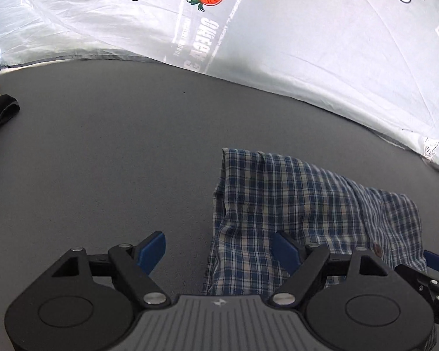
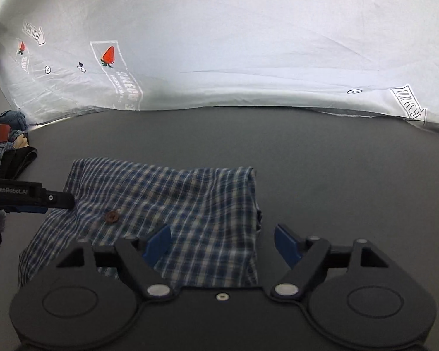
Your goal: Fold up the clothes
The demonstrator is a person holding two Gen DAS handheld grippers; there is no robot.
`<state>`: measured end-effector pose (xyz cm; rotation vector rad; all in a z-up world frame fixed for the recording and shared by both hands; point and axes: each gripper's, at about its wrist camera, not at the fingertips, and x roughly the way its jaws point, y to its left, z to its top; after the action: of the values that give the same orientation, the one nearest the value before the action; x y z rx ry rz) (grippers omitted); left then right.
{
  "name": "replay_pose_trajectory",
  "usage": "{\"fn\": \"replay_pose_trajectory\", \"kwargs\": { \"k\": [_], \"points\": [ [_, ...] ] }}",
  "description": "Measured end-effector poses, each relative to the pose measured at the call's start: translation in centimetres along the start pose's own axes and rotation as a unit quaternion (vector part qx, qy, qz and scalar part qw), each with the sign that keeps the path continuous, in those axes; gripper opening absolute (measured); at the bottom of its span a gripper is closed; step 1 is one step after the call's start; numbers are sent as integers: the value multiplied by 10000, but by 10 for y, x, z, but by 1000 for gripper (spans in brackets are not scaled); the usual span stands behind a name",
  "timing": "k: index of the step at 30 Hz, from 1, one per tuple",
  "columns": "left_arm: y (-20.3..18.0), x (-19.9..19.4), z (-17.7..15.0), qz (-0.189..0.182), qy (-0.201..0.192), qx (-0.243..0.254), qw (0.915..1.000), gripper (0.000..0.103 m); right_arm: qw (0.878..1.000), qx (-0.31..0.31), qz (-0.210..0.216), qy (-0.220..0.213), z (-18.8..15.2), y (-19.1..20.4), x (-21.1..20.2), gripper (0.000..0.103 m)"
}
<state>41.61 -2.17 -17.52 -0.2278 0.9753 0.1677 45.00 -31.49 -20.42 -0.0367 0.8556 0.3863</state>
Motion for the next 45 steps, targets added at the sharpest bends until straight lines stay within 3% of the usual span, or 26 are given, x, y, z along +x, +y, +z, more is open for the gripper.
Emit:
{"fn": "replay_pose_trajectory", "kwargs": {
  "k": [4, 7, 8, 10, 12, 16, 20, 24, 28, 30, 32, 34, 36, 37, 38, 40, 42, 45],
  "points": [
    [-19, 20, -16, 777, -219, 703, 9943, 88, 9953, -388, -884, 36, -20, 11, 22, 92],
    [-18, 17, -2, 1229, -417, 762, 9886, 88, 9868, -464, -1550, -43, -13, 5, 27, 94],
    [-14, 13, 3, 1191, -494, 634, 9896, 88, 9836, -519, -1724, -101, -7, 2, 25, 94],
    [-6, 4, 13, 1092, -641, 367, 9913, 88, 9843, -445, -1689, -241, 2, -5, 19, 94],
    [2, 9, 22, 524, -630, 55, 9966, 88, 9886, -221, -1449, -336, 11, -14, 15, 94],
    [-4, 27, 27, -241, -468, 460, 9975, 88, 9982, 472, -326, -183, 20, -29, 26, 94],
    [-4, 46, 34, -908, -327, 704, 9928, 88, 9995, 303, 37, -32, 24, -30, 51, 93],
    [7, 68, 49, -1596, -13, 631, 9852, 88, 9985, 345, 426, 75, 29, -36, 72, 93],
    [17, 93, 65, -2474, 524, 364, 9668, 91, 9949, 422, 897, 198, 36, -43, 90, 90],
    [10, 95, 67, -2612, 554, 547, 9622, 94, 9935, 344, 1064, 207, 37, -42, 92, 86],
    [0, 95, 67, -2676, 604, 824, 9581, 94, 9929, 279, 1137, 229, 36, -40, 90, 76],
    [-9, 95, 66, -2840, 690, 931, 9518, 88, 9932, 280, 1116, 201, 33, -39, 85, 67],
    [-17, 95, 64, -2941, 791, 926, 9480, 68, 9945, 251, 1000, 175, 31, -36, 79, 52],
    [-22, 94, 61, -2950, 819, 932, 9474, 65, 9961, 224, 841, 161, 31, -33, 76, 36],
    [-25, 89, 57, -2869, 739, 953, 9504, 60, 9973, 204, 686, 145, 31, -31, 72, 27],
    [-31, 81, 49, -2709, 584, 984, 9558, 48, 9984, 62, 568, 51, 30, -24, 63, 19],
    [-30, 67, 44, -2666, 460, 856, 9589, 28, 9991, -192, 384, -43, 31, -10, 50, 16],
    [-27, 31, 35, -2661, 68, 705, 9613, 23, 9986, -400, 59, -328, 29, 11, 20, 14]
  ]
}}
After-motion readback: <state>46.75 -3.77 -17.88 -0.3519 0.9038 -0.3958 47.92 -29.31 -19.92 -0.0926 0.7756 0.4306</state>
